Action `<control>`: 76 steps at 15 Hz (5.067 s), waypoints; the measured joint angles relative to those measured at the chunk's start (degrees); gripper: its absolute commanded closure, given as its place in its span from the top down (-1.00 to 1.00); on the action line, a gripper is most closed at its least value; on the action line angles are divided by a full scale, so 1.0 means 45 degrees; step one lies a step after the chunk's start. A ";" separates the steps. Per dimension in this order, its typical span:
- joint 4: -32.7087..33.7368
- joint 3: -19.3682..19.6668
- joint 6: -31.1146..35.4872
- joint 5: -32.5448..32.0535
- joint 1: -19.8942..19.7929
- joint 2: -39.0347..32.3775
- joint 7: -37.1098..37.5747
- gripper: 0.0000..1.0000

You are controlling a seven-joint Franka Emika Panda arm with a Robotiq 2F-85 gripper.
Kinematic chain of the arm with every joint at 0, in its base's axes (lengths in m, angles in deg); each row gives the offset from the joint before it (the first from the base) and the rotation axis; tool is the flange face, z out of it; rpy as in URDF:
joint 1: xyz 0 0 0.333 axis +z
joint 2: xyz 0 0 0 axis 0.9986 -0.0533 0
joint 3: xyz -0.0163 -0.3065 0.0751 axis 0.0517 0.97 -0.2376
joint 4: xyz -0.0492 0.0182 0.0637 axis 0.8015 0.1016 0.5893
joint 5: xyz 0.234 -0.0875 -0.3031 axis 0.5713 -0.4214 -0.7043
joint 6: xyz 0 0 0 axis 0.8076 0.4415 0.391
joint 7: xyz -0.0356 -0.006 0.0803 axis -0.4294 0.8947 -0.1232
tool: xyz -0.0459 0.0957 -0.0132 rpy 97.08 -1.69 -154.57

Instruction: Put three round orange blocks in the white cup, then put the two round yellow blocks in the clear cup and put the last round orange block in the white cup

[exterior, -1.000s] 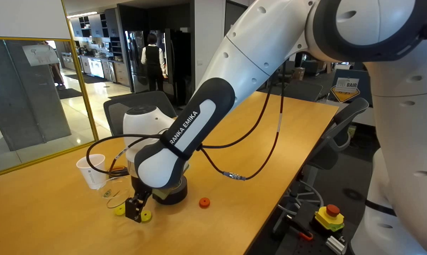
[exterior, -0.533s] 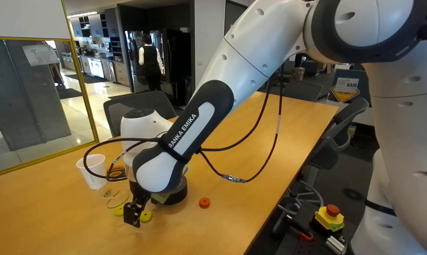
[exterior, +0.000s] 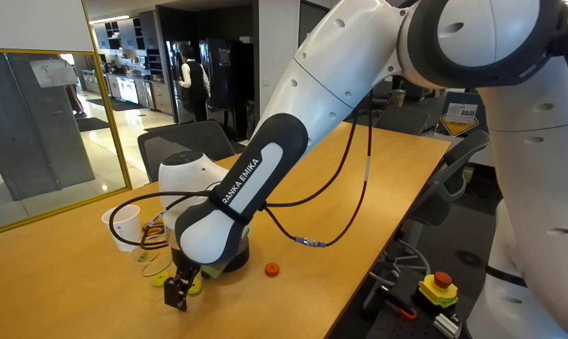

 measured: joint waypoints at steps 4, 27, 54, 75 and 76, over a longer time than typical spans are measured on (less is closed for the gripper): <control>0.0043 0.0000 0.0000 0.0000 0.0015 0.0000 0.0000 1.00; 0.0551 0.0235 -0.1073 -0.0056 0.0148 0.0749 0.0099 -0.58; 0.2861 -0.0102 -0.2010 0.0329 0.0057 0.0711 -0.0007 0.62; -0.2258 0.0951 -0.3503 -0.0639 -0.1660 0.5253 0.0901 1.00; -0.2746 0.0952 -0.3124 -0.0337 -0.1810 0.5363 0.0654 1.00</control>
